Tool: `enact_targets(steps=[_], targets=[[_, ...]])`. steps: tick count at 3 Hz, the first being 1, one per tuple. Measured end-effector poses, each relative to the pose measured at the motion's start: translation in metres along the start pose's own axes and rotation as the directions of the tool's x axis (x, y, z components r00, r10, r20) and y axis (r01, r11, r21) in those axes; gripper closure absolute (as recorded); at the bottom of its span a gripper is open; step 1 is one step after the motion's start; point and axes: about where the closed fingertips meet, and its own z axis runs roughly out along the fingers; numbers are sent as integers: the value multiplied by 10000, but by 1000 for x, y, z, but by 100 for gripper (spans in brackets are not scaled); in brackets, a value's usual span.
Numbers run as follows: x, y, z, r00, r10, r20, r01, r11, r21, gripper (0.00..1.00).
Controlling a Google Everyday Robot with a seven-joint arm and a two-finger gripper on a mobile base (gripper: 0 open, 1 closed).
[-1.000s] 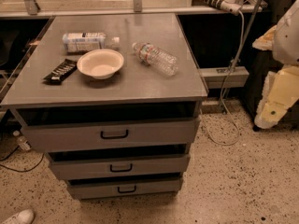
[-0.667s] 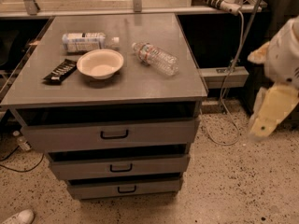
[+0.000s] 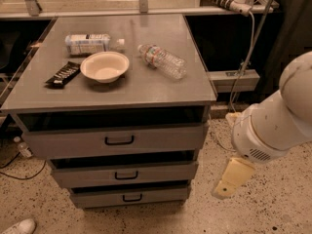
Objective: Open bottom drawer
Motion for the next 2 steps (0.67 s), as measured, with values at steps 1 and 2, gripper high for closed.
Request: enact_targets(steps=[1,2], targets=[[0,0,0,10000,1,0,-1,10000,-1,0],[0,24,34,9991,395,164,-386,9978,-546,0]])
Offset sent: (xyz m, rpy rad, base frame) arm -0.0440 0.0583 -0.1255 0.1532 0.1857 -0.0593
